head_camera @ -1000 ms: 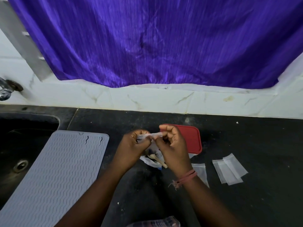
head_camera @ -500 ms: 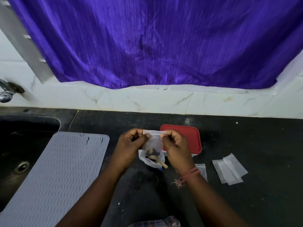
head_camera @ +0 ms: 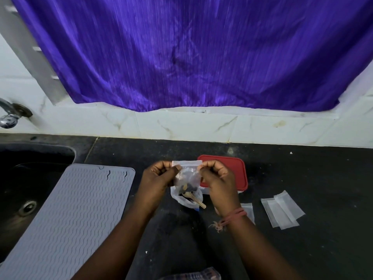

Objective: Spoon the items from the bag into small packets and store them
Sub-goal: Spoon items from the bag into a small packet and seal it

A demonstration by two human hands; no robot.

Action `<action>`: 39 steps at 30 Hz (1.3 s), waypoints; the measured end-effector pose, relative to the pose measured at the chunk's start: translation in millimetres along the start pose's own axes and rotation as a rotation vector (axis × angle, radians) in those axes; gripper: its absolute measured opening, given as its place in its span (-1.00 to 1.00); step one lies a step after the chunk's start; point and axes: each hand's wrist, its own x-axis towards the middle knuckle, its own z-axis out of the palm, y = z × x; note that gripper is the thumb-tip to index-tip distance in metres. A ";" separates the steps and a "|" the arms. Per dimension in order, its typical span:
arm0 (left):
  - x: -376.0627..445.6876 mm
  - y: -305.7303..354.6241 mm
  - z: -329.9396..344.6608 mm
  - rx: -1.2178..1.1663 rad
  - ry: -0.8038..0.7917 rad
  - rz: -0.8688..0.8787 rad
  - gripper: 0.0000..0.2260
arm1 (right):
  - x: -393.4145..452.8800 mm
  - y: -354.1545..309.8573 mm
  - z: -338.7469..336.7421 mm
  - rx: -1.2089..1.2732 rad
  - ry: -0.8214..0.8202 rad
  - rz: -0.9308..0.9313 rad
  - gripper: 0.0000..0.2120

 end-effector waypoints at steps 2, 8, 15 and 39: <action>-1.2 -1.9 0.9 -0.023 0.002 0.005 -0.89 | -1.8 -0.4 0.3 0.004 -0.009 -0.012 -0.94; -1.9 0.0 5.7 0.027 0.000 0.027 -0.81 | -2.0 2.1 -1.5 0.045 -0.039 -0.036 -0.92; -5.0 -0.5 7.1 0.062 -0.027 0.063 -0.88 | -6.1 3.1 -4.2 0.038 -0.073 -0.020 -0.86; -33.8 -87.2 115.2 0.189 -0.129 -0.401 -0.93 | -54.2 85.2 -109.2 0.076 0.248 0.427 -0.87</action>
